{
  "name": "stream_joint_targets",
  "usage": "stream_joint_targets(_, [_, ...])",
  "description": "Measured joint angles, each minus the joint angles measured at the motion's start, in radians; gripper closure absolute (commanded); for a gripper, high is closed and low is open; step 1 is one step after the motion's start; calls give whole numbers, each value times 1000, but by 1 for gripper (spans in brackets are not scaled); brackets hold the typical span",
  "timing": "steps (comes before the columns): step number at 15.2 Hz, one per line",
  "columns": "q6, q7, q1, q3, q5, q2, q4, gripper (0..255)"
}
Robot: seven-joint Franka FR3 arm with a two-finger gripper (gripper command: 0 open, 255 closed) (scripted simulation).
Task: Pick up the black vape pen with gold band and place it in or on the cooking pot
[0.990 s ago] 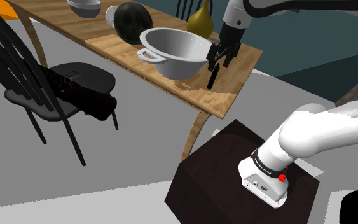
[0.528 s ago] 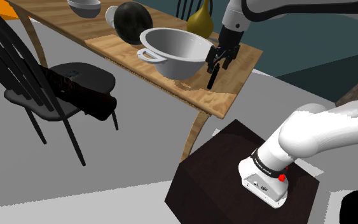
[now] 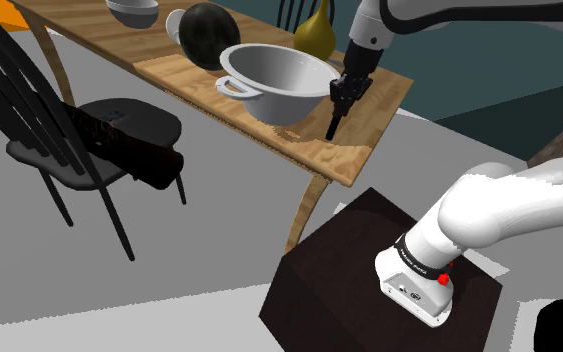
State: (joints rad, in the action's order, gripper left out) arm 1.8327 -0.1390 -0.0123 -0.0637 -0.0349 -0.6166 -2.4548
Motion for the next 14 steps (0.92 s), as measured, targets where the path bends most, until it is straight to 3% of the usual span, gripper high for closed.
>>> stream_joint_targets(5, [-16, -1, 0, 0, 0, -2, 14, 255])
stream_joint_targets(14, [-133, 0, -2, 4, 3, 1, 135, 255])
